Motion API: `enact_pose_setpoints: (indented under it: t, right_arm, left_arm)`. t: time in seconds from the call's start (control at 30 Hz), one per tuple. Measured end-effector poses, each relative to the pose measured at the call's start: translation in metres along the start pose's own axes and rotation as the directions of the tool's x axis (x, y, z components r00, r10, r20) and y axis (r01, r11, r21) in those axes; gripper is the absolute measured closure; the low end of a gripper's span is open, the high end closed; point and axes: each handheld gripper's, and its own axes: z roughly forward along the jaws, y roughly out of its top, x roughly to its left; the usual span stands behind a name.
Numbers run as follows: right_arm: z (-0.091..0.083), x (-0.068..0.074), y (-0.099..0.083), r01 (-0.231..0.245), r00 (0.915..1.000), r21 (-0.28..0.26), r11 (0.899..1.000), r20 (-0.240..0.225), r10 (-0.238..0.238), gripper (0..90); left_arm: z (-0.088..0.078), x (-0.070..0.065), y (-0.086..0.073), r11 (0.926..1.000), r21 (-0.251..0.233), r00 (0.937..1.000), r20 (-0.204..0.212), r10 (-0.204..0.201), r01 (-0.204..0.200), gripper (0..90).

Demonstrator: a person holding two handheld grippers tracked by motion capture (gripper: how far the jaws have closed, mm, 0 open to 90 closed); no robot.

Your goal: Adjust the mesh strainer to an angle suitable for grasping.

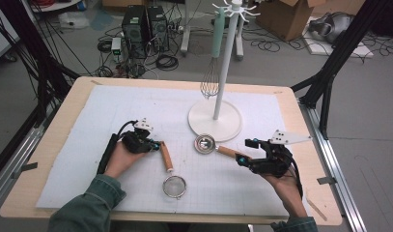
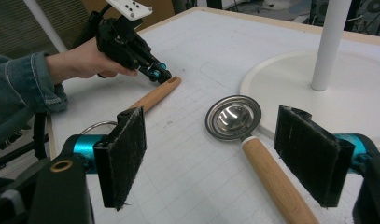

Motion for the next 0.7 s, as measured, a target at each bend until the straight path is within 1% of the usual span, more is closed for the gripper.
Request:
enact_pose_setpoints:
  t: [0.3,0.57,0.67,0.7]
  right_arm:
    - [0.0001,-0.0002,0.0014,-0.002,1.0,-0.002,1.0,-0.002,0.002,24.5]
    - [0.0034,0.0015,0.0035,0.0,1.0,0.001,1.0,-0.006,0.0,24.4]
    - [0.0047,0.0017,0.0036,0.005,1.0,0.001,1.0,-0.006,-0.005,24.4]
    - [0.0048,0.0018,0.0036,0.004,1.0,0.0,1.0,-0.006,-0.004,24.4]
  left_arm:
    - [0.0032,0.0028,0.0,0.9997,-0.01,0.9997,0.015,-0.02,0.02,89.6]
    - [0.0034,0.0023,0.0004,0.9998,-0.009,0.9997,0.015,-0.018,0.018,89.6]
    - [0.0039,0.0011,0.0007,0.9997,-0.013,0.9998,0.005,-0.022,0.022,89.6]
    - [0.0038,0.001,0.001,0.9999,-0.008,0.9999,0.003,-0.014,0.014,89.6]
